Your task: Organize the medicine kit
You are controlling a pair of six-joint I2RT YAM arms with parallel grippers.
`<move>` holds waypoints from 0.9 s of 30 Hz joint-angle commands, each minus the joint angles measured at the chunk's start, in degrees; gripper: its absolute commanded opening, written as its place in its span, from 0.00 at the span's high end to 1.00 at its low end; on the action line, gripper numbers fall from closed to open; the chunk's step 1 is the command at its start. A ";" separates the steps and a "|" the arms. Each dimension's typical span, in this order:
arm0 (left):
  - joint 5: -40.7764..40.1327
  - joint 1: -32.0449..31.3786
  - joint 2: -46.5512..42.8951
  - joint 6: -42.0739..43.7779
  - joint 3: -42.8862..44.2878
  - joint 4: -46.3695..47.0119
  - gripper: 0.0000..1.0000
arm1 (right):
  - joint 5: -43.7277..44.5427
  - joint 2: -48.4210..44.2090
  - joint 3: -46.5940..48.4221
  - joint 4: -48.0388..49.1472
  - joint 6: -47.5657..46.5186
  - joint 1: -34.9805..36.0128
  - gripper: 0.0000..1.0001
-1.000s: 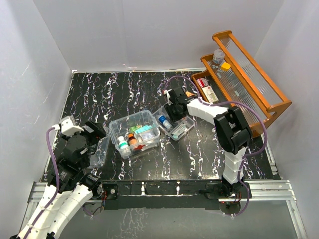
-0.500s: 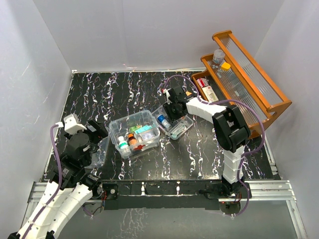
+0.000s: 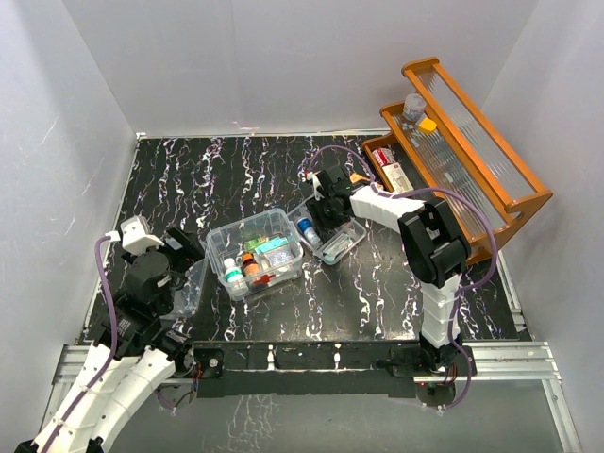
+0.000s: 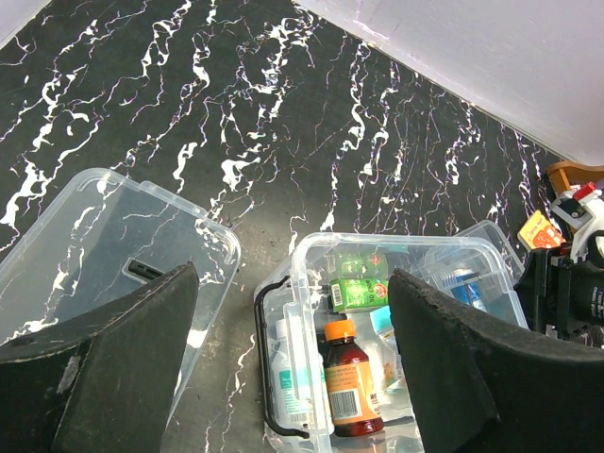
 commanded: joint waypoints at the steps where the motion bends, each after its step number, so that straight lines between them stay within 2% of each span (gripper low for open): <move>1: -0.44 -0.01 0.06 0.65 0.36 0.71 0.20 | 2.30 0.55 0.70 1.65 0.08 0.19 0.58; 4: -0.37 0.01 0.06 0.56 0.36 0.71 0.20 | 2.88 1.45 1.00 1.64 0.13 0.19 0.63; 9: -0.26 -0.01 0.10 0.55 0.36 0.65 0.20 | 3.05 1.74 1.74 1.26 0.25 0.19 0.81; 16: 2.06 0.01 1.53 -0.23 0.05 0.76 0.20 | 4.02 -3.77 1.10 2.05 4.61 0.19 0.95; 20: 3.71 0.01 3.87 -1.27 0.29 0.22 0.19 | 3.51 -7.20 0.22 1.93 7.00 0.19 1.00; 27: 5.39 0.00 6.13 -4.50 0.25 -1.10 0.20 | 3.47 -12.60 -2.22 -0.60 8.55 0.18 1.00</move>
